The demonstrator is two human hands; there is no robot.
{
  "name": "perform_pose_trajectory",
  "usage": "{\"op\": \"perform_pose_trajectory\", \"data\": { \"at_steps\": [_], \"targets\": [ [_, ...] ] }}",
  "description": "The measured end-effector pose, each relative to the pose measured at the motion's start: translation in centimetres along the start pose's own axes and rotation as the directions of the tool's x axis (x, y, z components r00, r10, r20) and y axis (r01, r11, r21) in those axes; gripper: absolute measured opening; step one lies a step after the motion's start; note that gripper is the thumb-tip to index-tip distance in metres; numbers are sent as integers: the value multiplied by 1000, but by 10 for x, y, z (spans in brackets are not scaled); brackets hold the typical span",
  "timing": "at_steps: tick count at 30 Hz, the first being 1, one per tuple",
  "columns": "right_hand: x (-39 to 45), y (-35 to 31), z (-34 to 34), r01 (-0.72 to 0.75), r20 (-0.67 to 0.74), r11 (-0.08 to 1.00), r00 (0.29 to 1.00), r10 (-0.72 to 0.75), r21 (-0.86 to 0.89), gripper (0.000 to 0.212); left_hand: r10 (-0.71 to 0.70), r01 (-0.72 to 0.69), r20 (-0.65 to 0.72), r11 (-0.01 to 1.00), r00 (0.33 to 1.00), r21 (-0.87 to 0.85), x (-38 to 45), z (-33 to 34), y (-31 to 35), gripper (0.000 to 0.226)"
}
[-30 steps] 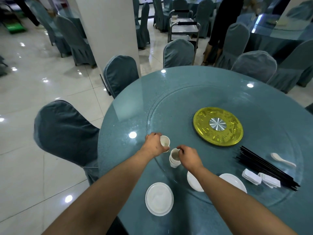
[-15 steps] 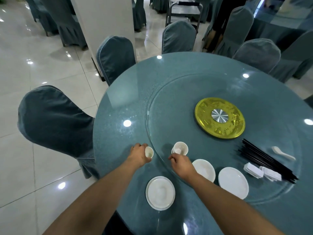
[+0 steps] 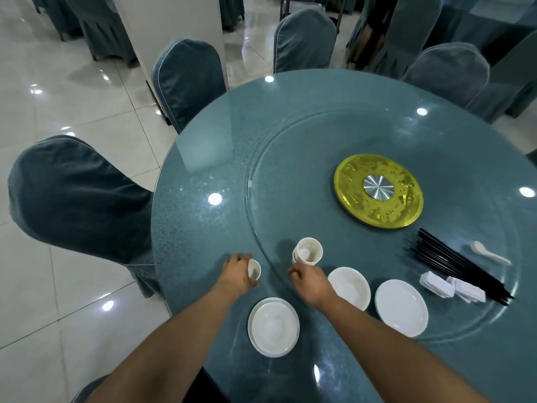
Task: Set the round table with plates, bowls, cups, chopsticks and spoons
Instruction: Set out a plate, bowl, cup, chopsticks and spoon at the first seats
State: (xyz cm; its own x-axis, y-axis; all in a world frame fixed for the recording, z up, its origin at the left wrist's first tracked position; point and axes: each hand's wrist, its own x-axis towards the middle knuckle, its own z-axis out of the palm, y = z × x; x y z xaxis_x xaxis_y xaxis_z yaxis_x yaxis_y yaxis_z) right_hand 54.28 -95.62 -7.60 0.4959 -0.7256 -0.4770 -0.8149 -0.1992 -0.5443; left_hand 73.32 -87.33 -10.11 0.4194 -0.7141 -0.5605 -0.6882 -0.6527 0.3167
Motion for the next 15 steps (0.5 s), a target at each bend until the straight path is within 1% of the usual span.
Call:
{"op": "perform_pose_trajectory", "data": {
  "at_steps": [2, 4, 8, 10, 15],
  "targets": [
    [-3, 4, -3, 2, -17, 1000, 1000, -3, -11, 27, 0, 0, -2, 1000, 1000, -7, -2, 1, 4, 89],
    [-5, 7, -9, 12, -35, 999, 999, -14, -32, 27, 9, -9, -23, 1000, 1000, -13, -4, 0, 9, 90],
    [-13, 15, -21, 23, -50, 995, 998, -28, -96, 26, 16, -19, -55, 999, 998, -44, -16, -3, 20, 82],
    [-18, 18, -26, 16, -58, 997, 998, -20, -73, 28, 17, -21, -65, 998, 998, -56, -20, -3, 24, 79],
    [-40, 30, -39, -1, -107, 1000, 994, 0, -13, 28, 40, -43, -113, 999, 993, -25, -44, -2, 43, 66]
  ]
}}
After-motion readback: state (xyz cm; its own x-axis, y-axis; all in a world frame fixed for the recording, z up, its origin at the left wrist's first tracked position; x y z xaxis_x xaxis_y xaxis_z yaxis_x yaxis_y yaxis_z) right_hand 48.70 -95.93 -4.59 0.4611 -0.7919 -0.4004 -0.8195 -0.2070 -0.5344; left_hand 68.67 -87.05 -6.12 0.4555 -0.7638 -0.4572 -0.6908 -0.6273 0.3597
